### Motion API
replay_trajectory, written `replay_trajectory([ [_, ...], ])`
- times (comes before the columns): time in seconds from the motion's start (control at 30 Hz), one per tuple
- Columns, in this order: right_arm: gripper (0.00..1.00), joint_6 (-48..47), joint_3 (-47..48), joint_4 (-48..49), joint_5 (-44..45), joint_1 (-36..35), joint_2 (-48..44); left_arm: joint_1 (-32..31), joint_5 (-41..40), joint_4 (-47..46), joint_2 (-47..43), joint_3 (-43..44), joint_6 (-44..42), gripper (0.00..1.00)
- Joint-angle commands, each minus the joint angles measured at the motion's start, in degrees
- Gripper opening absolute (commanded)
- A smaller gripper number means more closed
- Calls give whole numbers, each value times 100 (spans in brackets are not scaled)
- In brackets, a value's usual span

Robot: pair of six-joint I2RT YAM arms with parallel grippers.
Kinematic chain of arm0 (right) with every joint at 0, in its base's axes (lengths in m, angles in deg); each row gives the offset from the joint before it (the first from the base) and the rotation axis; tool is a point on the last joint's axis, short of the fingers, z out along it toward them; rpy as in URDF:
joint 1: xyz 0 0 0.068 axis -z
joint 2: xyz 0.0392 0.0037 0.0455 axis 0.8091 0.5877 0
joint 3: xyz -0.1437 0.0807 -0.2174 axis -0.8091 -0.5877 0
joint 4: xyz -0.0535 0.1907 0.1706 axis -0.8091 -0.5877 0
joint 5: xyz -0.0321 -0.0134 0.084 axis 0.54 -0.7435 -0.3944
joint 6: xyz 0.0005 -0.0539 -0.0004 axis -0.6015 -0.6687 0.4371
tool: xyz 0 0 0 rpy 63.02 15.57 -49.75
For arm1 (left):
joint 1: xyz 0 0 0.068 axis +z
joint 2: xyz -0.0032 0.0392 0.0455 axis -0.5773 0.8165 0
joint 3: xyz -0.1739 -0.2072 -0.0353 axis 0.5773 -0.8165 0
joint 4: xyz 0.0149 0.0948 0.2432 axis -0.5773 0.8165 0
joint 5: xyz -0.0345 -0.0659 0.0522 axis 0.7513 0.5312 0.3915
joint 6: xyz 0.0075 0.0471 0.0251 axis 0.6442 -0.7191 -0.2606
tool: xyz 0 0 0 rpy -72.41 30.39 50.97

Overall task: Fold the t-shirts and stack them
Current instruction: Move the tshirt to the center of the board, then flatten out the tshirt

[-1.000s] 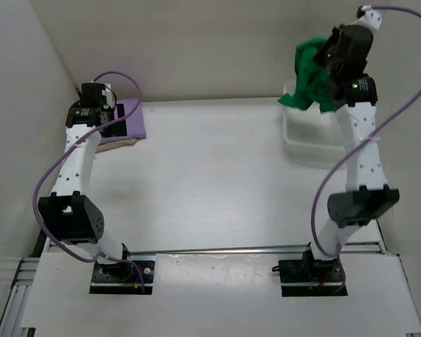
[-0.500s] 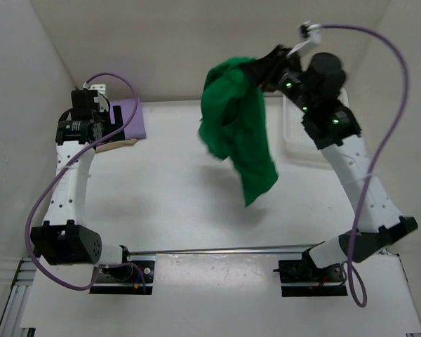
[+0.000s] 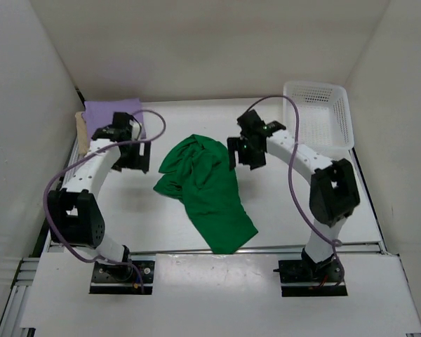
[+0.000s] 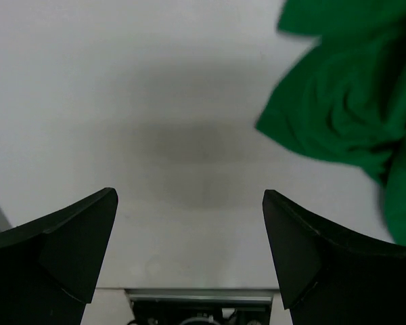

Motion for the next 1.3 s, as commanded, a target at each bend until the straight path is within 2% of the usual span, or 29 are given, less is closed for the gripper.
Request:
replay_trajectory([
  [0.0,84,-913,-898,567,127,-501,-1318,-466,78,-296,-91,-741,8,100],
  [0.1,85,-1529,-1726,567,269,-1071,-1452,-888,78,-588,128,-954,8,100],
  [0.2,85,-1707,-2194,567,190,-1487,-1452,-1073,78,-913,690,-780,8,100],
  [0.3,85,-1558,-2564,567,339,-1549,-1154,-1074,130,-1098,1410,-253,8,100],
  [0.47,85,-1373,-2697,708,409,-1549,-698,-1135,761,-1099,2482,443,8,100],
  [0.53,69,-1373,-2627,708,279,-1549,-618,-1188,1052,-959,2712,619,8,98],
  [0.57,61,-1426,-2626,708,-1,-1549,-617,-1240,1375,-897,2809,619,8,89],
  [0.6,52,-1496,-2574,708,-134,-1549,-617,-1241,1474,-827,2949,689,8,64],
  [0.63,35,-1549,-2574,708,-240,-1549,-617,-1241,1545,-765,2950,690,8,51],
  [0.67,25,-1549,-2504,708,-302,-1549,-687,-1241,1606,-617,3020,690,8,35],
  [0.7,14,-1549,-2503,708,-302,-1488,-688,-1241,1607,-615,3021,690,8,14],
  [0.73,0,-1549,-2425,708,-459,-1383,-818,-1128,1659,-537,2934,690,8,10],
  [0.87,0,-1103,-2213,864,-1197,-725,-1512,-592,1819,-168,2328,768,8,10],
  [0.93,0,-839,-2143,1067,-1786,-75,-2153,-215,1573,139,1809,1030,8,10],
  [1.03,0,-355,-2195,1340,-2078,918,-2786,94,941,351,1056,1330,8,10],
  [1.1,0,-301,-2196,1097,-1964,1489,-2850,156,598,351,667,1463,8,10],
  [1.27,0,-591,-2143,681,-2104,1913,-2797,157,-88,430,-117,1892,8,10],
])
